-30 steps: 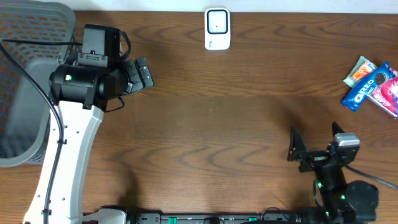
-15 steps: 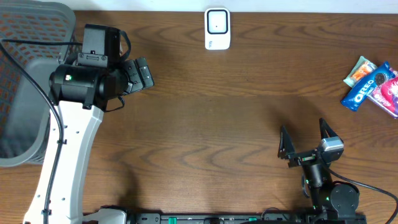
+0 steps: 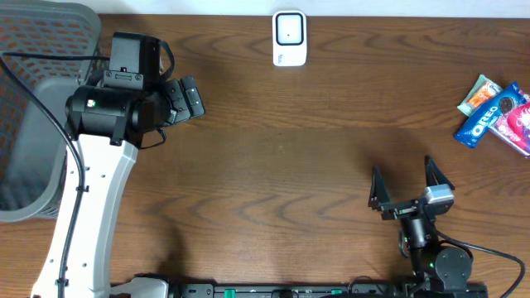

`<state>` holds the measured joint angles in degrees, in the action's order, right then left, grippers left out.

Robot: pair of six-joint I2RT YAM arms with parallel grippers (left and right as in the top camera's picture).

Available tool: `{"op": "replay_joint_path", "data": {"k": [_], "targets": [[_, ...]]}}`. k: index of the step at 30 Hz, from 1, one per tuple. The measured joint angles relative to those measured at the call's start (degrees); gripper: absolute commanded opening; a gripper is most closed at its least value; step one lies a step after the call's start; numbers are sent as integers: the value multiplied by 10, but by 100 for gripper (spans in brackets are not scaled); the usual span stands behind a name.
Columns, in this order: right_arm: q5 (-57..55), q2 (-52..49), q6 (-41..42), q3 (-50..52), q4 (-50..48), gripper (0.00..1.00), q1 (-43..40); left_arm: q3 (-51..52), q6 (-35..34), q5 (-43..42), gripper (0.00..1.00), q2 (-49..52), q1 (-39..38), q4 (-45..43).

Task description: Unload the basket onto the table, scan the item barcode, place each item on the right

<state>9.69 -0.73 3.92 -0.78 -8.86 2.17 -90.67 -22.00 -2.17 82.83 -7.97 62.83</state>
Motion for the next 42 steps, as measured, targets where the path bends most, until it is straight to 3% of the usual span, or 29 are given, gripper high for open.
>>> {"op": "replay_joint_path", "data": {"k": [5,12,42], "targets": [[-1,0,-2,3,5,99,0,0,0,0,98,0,0,0],[-3,0,-3,4,122,99,0,0,0,0,98,0,0,0],[-3,1,-3,4,122,99,0,0,0,0,98,0,0,0]]}}
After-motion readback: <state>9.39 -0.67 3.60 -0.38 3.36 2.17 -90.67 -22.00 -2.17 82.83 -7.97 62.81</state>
